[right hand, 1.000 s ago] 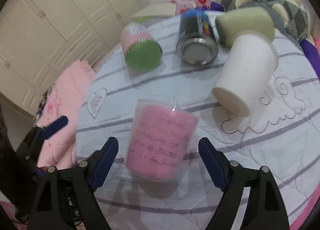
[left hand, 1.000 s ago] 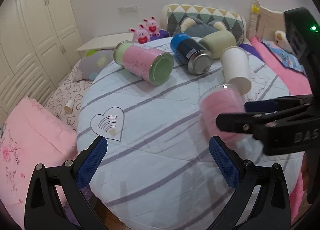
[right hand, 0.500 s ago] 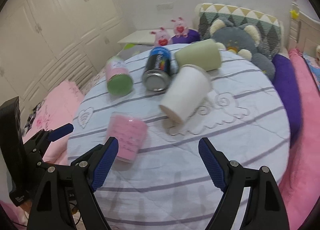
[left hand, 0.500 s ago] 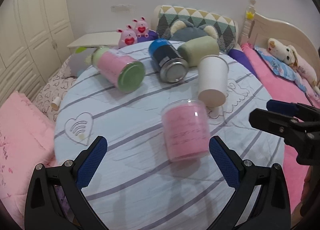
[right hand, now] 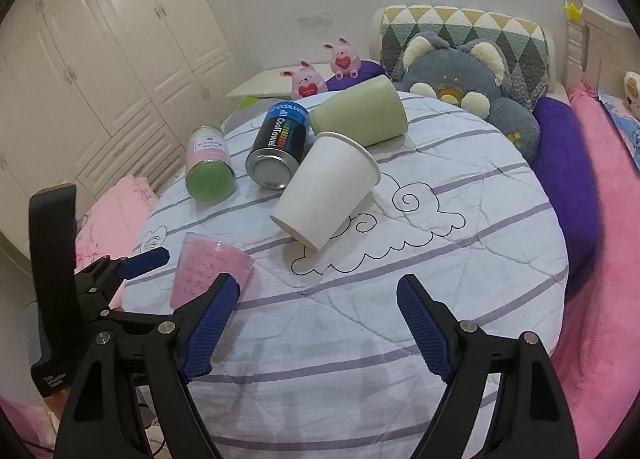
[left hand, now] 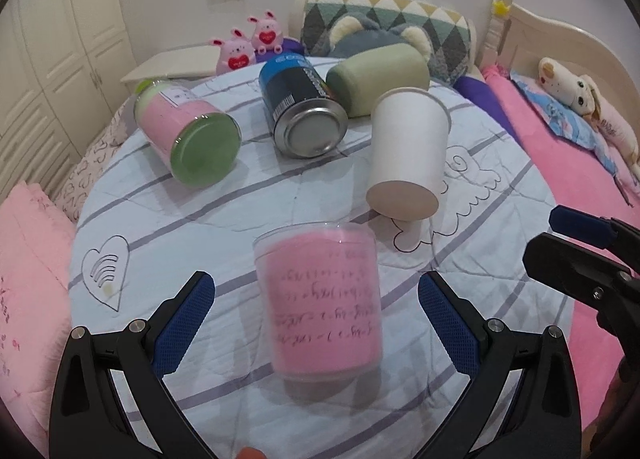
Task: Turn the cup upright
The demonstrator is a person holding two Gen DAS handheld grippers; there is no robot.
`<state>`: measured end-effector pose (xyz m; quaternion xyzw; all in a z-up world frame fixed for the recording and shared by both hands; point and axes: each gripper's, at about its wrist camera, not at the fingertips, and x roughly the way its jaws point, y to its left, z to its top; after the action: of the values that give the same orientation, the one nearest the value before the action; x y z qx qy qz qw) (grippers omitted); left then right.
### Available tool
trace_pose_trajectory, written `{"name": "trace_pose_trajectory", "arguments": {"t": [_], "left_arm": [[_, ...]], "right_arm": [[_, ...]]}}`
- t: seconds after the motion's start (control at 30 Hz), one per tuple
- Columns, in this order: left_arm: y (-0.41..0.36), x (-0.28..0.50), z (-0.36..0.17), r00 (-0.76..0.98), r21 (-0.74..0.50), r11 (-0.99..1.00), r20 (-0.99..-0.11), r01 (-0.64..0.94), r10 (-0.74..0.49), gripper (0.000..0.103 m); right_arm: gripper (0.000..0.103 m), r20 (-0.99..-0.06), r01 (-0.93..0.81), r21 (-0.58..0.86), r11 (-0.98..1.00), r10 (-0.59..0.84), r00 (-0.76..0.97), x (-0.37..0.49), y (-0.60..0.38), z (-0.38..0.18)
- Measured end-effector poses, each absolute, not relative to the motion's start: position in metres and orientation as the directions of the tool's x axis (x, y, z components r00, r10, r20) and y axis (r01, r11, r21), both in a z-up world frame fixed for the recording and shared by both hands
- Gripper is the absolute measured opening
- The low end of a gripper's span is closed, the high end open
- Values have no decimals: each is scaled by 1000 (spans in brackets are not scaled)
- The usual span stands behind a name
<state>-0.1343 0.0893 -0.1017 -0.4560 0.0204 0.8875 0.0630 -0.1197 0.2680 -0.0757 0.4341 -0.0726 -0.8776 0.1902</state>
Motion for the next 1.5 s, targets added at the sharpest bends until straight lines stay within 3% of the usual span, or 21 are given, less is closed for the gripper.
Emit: {"name": "trace_pose_trajectory", "arguments": {"t": [0.33,0.4,0.47,0.5,0.97,1.13,1.5], "left_arm": [[89,-151,-114,-541,-23,-995,-838,-94,71,102],[88,-153,-115,-533,-32,-996,-843,-89,75,94],[88,-157,-119,-512,-35,-995,-856,-90,77,70],[88,-158,-121,-496,-46,-995,-864,-92,86,67],[75,-138,-90,-645,-43,-995,-759,-90,92,66],[72,-128,-81,-722,20,-998,-691,-54,25,66],[72,-129,-91,-691,3,-998,-722,-59,39,66]], "right_arm": [[84,-734,277,306,-911,-412,-540,-127,272,-85],[84,-735,279,309,-909,-414,-537,-128,273,-86],[84,-737,281,309,-909,-415,-534,-129,272,-86],[84,-736,281,308,-909,-415,-534,-129,272,-87],[84,-731,302,301,-905,-422,-536,-125,262,-84],[84,-726,310,296,-904,-424,-542,-122,258,-82],[84,-733,310,291,-905,-419,-536,-115,254,-82]]}}
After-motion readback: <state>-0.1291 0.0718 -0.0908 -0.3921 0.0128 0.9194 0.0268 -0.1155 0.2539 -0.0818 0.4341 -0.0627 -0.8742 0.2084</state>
